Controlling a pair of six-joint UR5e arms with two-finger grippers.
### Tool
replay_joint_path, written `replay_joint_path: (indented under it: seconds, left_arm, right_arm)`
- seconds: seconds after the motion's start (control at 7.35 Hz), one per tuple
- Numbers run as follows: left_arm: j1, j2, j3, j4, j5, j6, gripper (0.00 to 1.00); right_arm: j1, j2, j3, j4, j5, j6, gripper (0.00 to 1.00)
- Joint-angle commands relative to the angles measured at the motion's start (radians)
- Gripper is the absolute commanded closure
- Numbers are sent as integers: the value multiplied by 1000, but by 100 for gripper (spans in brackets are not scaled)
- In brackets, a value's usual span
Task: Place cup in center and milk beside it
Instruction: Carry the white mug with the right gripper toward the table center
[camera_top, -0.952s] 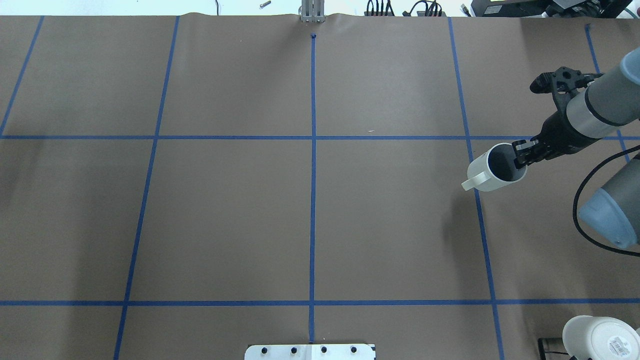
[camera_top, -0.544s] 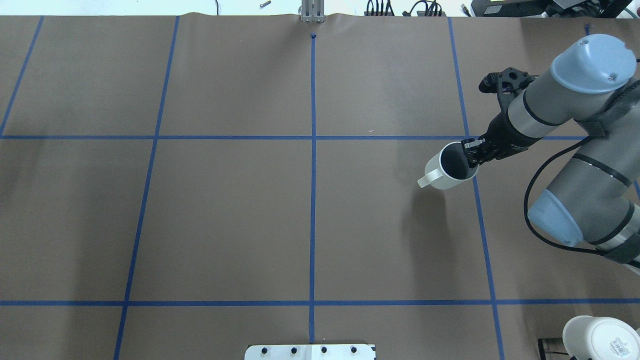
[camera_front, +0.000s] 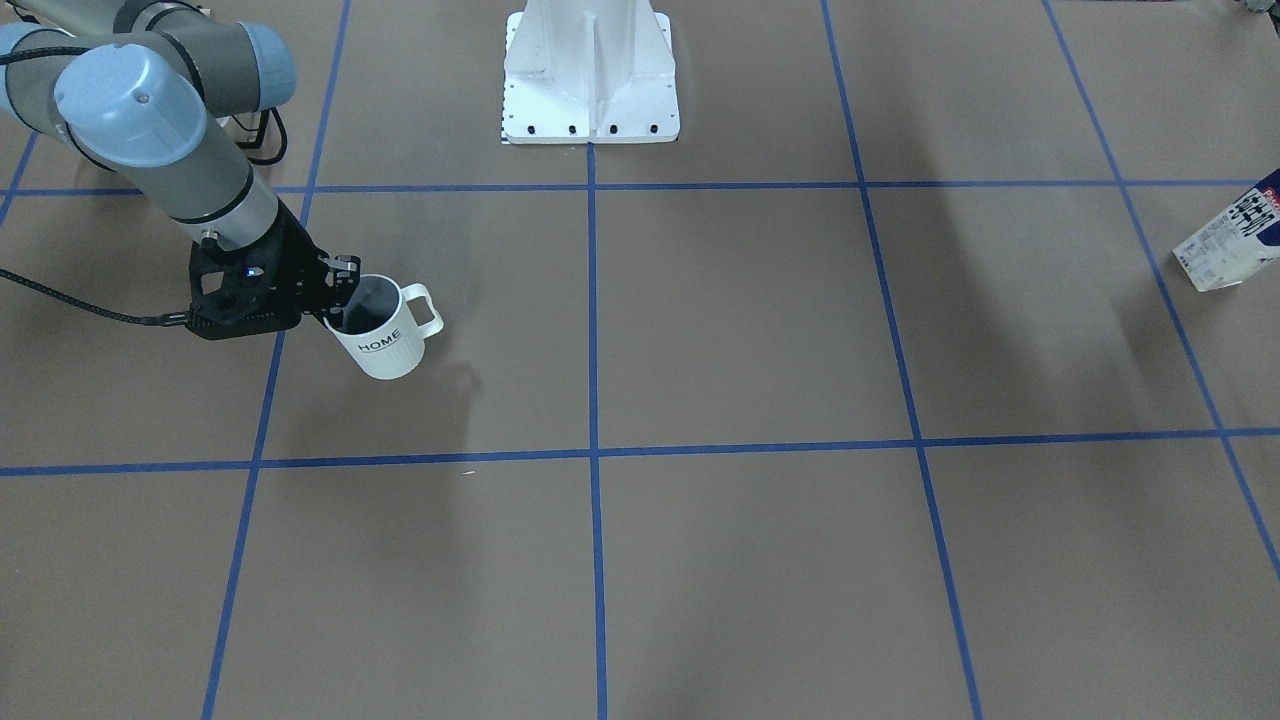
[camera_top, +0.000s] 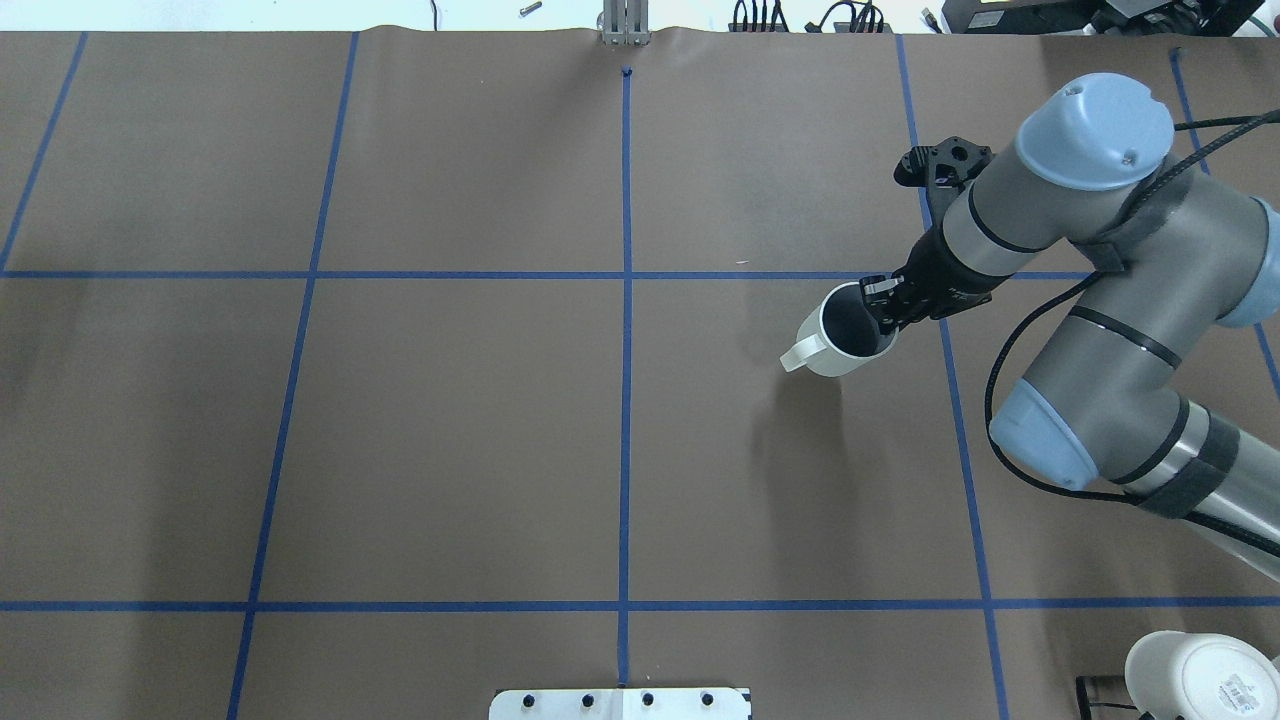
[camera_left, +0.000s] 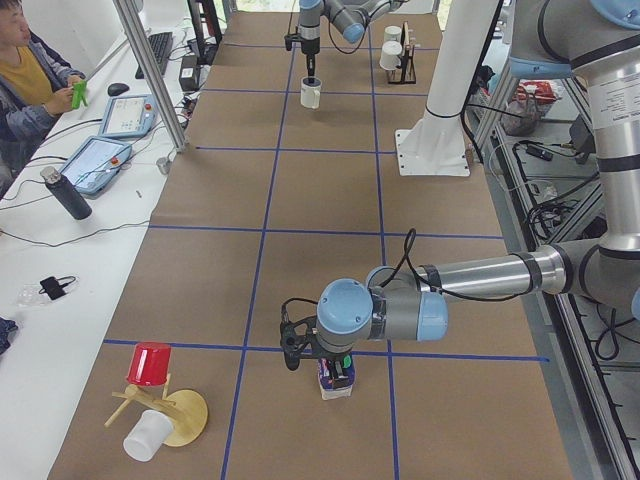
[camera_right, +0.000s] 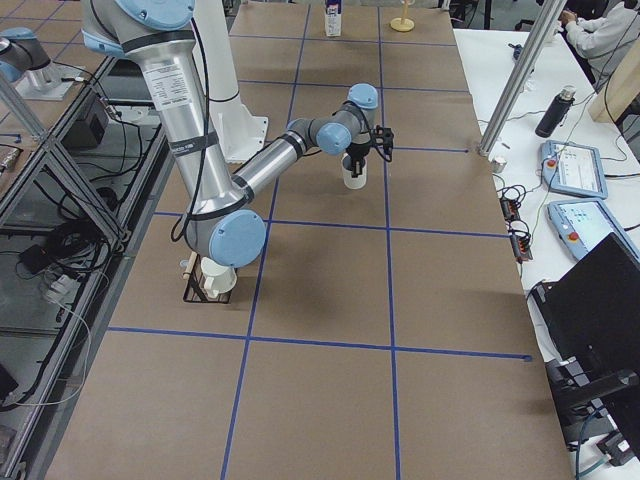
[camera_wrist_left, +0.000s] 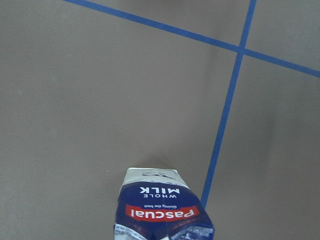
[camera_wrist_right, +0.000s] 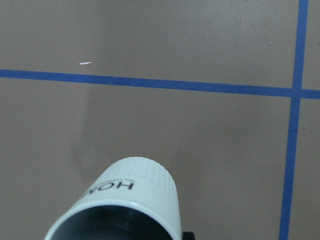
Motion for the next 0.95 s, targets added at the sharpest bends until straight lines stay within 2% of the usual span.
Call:
replay_joint_path:
  seconds: [0.0, 0.27, 0.54, 0.68, 0.82]
  left_arm:
    - [19, -2, 18, -13, 3, -2, 2]
    - [38, -2, 51, -87, 36, -43, 2]
    - [55, -9, 55, -90, 39, -61, 2]
    - [57, -11, 58, -90, 38, -61, 3]
    - [57, -11, 58, -90, 38, -61, 9]
  right_arm:
    - [-13, 8, -9, 2, -13, 20, 100]
    - [-16, 17, -11, 2, -13, 23, 100]
    - [-22, 49, -31, 1, -15, 25, 100]
    - [-22, 113, -87, 1, -15, 29, 100]
    - [-24, 175, -144, 4, -16, 43, 100]
